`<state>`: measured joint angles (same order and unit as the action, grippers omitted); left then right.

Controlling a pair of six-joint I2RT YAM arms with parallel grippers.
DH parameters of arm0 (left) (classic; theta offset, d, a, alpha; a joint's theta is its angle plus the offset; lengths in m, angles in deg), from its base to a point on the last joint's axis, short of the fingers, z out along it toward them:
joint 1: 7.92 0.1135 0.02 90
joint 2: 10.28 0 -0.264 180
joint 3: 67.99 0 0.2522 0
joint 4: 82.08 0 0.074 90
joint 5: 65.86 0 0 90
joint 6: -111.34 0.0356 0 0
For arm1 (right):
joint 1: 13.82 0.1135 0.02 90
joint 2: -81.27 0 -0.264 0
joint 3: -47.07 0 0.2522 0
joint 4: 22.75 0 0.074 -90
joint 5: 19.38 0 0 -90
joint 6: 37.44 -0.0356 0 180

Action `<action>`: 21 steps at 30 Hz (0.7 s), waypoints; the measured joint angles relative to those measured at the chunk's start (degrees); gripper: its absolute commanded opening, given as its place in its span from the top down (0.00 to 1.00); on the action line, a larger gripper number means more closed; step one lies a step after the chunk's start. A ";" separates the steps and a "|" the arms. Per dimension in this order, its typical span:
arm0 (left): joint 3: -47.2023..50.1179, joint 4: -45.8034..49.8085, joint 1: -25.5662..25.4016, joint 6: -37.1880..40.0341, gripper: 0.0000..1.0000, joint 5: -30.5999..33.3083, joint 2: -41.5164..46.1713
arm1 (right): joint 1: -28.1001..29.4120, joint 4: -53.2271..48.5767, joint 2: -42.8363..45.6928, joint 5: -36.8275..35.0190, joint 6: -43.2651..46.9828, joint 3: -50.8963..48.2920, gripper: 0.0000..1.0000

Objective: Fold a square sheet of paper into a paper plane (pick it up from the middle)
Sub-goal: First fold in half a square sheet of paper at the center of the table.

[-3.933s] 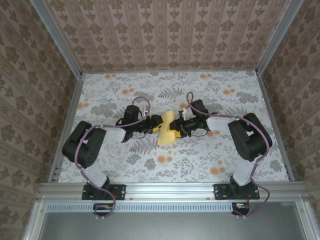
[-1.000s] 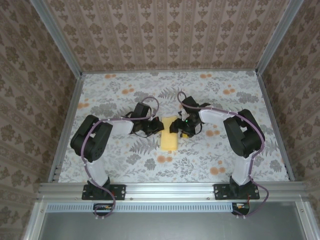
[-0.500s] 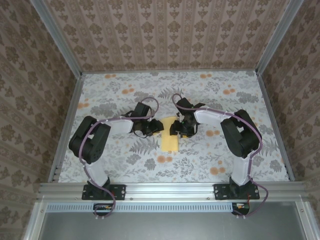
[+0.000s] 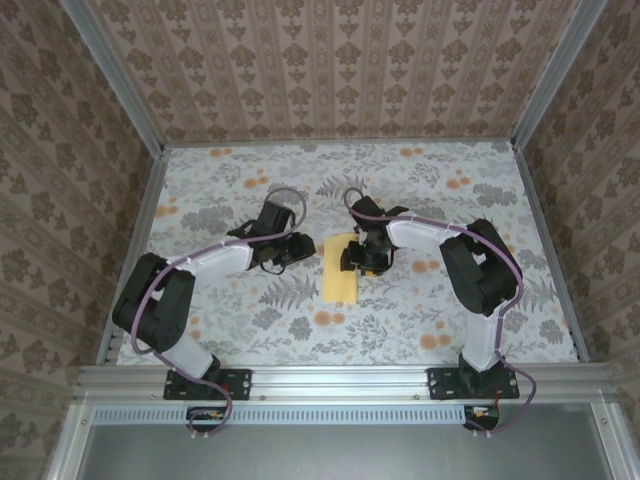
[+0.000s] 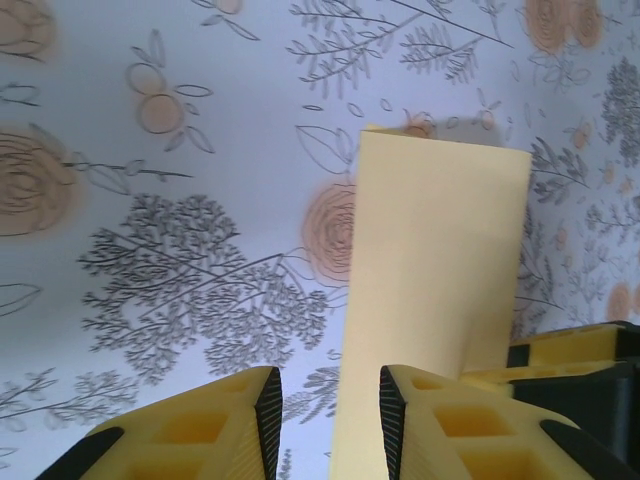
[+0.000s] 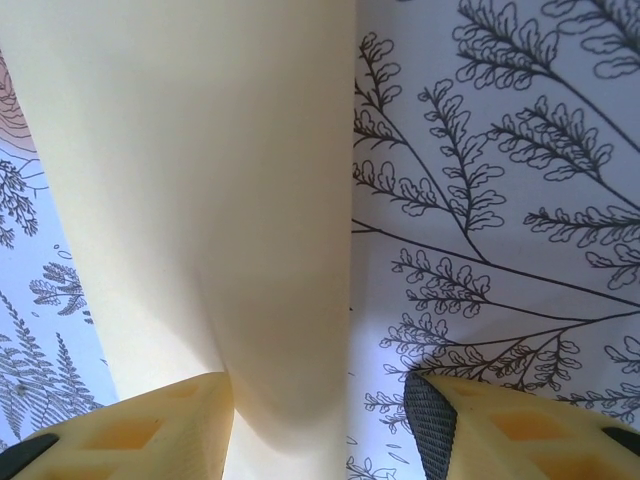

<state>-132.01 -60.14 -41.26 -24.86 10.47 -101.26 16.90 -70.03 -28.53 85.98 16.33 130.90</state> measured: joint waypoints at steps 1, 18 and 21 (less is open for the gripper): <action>0.33 0.00 -0.02 0.02 0.65 0.66 0.13 | 0.00 0.00 0.00 -0.04 -0.04 0.00 0.46; 7.04 -5.53 -1.40 2.64 0.67 7.72 3.63 | -0.07 -2.54 -1.81 -0.39 -0.13 1.75 0.47; 7.54 -6.75 -1.64 2.78 0.67 7.74 3.58 | -0.07 -2.78 -1.99 -0.44 -0.13 1.90 0.48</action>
<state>-124.47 -66.89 -42.90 -22.08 18.21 -97.67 16.83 -72.81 -30.52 85.54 16.20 132.80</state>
